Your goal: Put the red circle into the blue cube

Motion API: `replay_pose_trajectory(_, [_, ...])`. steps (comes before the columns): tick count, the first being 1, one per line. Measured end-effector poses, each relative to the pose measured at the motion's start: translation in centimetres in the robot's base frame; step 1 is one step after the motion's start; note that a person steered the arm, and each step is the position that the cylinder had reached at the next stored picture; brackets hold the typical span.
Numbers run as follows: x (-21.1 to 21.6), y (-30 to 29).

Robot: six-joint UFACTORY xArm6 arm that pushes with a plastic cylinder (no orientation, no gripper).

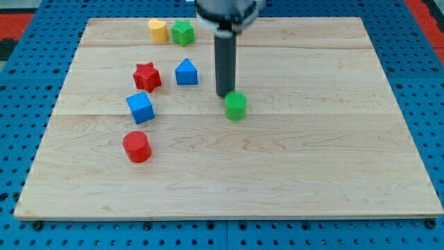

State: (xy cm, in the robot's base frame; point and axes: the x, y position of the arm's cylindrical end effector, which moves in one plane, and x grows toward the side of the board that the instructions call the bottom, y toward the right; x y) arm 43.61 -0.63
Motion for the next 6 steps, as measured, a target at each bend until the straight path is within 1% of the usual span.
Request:
replay_pose_trajectory(1, [7.9, -1.0])
replay_pose_trajectory(2, [12.3, -6.5])
replay_pose_trajectory(3, [9.1, -15.5])
replay_pose_trajectory(4, [5.6, -18.7])
replay_pose_trajectory(5, [8.8, -17.3])
replay_pose_trajectory(6, [11.9, -10.1])
